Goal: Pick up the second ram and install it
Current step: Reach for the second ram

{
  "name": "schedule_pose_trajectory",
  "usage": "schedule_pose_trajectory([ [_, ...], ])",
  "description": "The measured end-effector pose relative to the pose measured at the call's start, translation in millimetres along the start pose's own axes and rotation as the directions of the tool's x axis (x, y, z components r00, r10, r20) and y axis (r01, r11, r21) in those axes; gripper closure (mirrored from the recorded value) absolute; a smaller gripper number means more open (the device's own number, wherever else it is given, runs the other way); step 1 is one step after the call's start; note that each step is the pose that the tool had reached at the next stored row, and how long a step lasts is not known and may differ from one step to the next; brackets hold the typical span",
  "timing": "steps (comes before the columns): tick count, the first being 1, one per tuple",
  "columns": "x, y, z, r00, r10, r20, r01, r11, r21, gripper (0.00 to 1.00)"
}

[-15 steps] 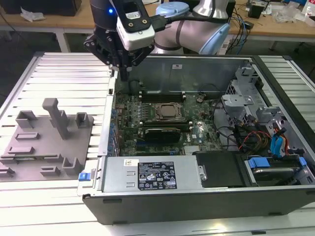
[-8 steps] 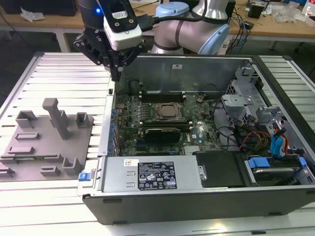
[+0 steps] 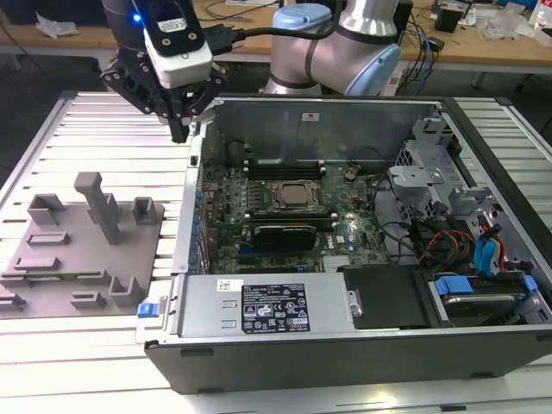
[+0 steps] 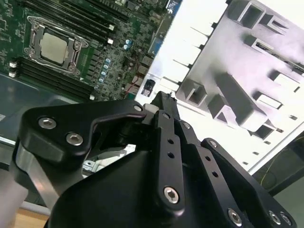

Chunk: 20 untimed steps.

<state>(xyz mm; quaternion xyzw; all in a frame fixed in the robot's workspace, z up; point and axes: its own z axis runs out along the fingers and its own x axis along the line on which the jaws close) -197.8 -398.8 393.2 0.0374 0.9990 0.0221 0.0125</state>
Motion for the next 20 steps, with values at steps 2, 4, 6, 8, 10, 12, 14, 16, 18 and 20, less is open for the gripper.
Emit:
schedule_pose_trajectory([
  [2, 4.2, -0.3, -0.1, 1.0, 0.0, 0.0, 0.0, 1.0, 0.0, 0.89],
  [4, 9.0, -0.7, -0.2, 1.0, 0.0, 0.0, 0.0, 1.0, 0.0, 0.89],
  [6, 12.9, -1.0, -0.3, 1.0, 0.0, 0.0, 0.0, 1.0, 0.0, 0.89],
  [8, 16.8, -1.3, -0.4, 1.0, 0.0, 0.0, 0.0, 1.0, 0.0, 0.89],
  [10, 21.6, -1.6, -0.5, 1.0, 0.0, 0.0, 0.0, 1.0, 0.0, 0.89],
  [12, 26.0, -2.0, -0.6, 1.0, 0.0, 0.0, 0.0, 1.0, 0.0, 0.89],
  [14, 29.5, -2.2, -0.7, 1.0, 0.0, 0.0, 0.0, 1.0, 0.0, 0.89],
  [16, 35.3, -2.6, -0.8, 1.0, 0.0, 0.0, 0.0, 1.0, 0.0, 0.89],
  [18, 38.3, -2.9, -0.8, 1.0, 0.0, 0.0001, 0.0, 1.0, -0.0001, 0.89],
  [20, 43.1, -3.2, -1.0, 1.0, 0.0, 0.0, 0.0, 1.0, -0.0001, 0.89],
])
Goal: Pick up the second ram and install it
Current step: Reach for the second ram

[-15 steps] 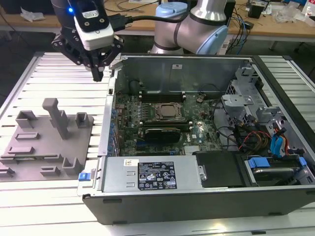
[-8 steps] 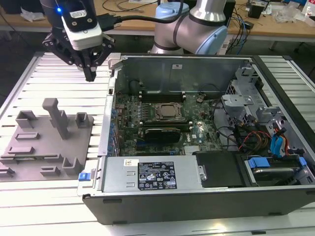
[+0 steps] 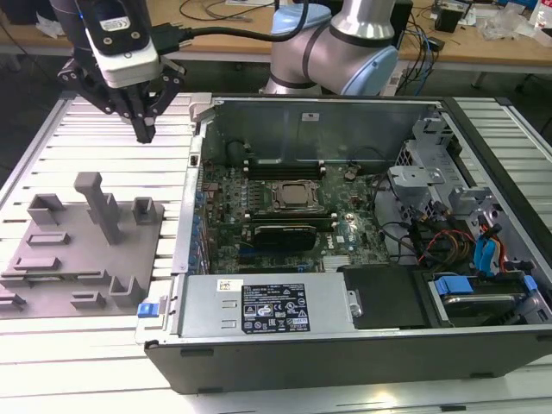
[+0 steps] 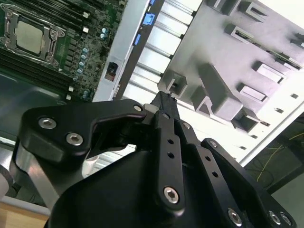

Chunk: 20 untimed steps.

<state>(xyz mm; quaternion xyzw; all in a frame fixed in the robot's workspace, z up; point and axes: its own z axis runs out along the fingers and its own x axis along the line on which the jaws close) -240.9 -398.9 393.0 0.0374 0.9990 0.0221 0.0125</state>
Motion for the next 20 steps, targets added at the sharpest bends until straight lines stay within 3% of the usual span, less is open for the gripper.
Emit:
schedule_pose_trajectory([
  [9, 22.6, -1.7, -0.5, 1.0, 0.0, 0.0, 0.0, 1.0, 0.0, 0.89],
  [18, 39.0, -2.9, -0.9, 1.0, 0.0, 0.0, 0.0, 1.0, 0.0, 0.89],
  [20, 46.0, -3.4, -1.0, 1.0, 0.0, 0.0, 0.0, 1.0, 0.0, 0.89],
])
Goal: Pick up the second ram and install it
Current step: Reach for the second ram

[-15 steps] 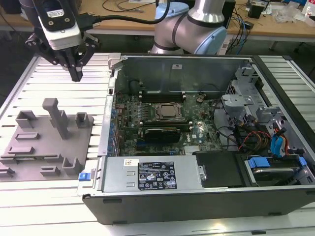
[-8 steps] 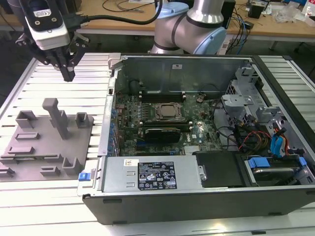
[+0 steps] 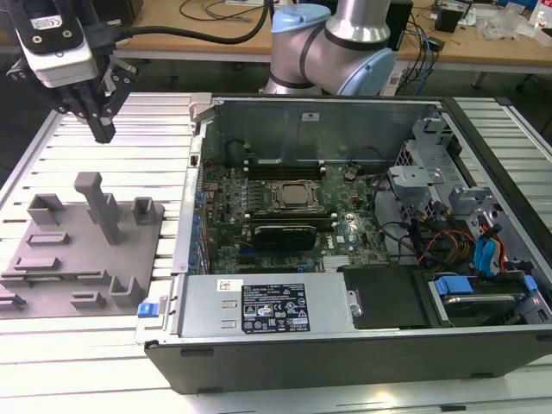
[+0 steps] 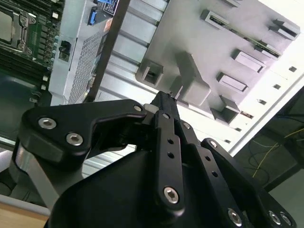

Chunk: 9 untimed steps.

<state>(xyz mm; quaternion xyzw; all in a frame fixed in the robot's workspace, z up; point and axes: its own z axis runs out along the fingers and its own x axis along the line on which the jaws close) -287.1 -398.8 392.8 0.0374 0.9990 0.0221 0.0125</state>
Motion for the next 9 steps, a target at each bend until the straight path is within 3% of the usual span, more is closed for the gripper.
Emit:
schedule_pose_trajectory([
  [3, 6.5, -0.5, -0.1, 1.0, 0.0, 0.0, 0.0, 1.0, 0.0, 0.89],
  [9, 29.2, -2.2, -0.4, 1.0, 0.0, -0.0001, 0.0, 1.0, 0.0001, 0.89],
])
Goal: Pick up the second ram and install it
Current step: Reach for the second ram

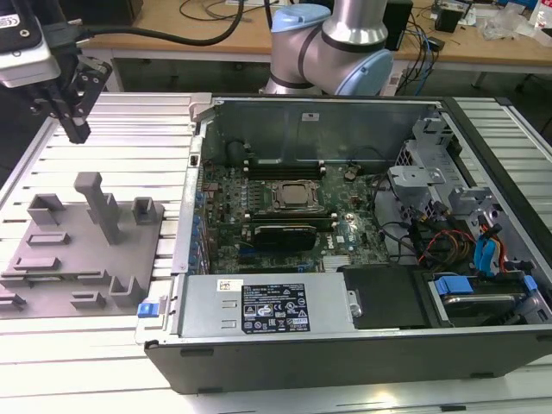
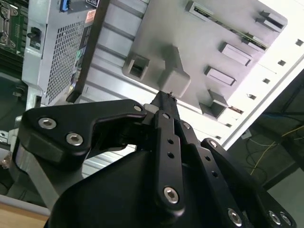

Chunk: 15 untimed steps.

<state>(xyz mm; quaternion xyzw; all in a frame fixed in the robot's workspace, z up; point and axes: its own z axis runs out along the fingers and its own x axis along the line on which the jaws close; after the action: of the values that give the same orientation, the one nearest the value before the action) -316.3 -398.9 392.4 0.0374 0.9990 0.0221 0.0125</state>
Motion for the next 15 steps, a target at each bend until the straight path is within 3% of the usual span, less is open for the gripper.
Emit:
schedule_pose_trajectory([
  [15, 28.5, -2.1, -0.5, 1.0, 0.0, 0.0, 0.0, 1.0, 0.0, 0.89],
])
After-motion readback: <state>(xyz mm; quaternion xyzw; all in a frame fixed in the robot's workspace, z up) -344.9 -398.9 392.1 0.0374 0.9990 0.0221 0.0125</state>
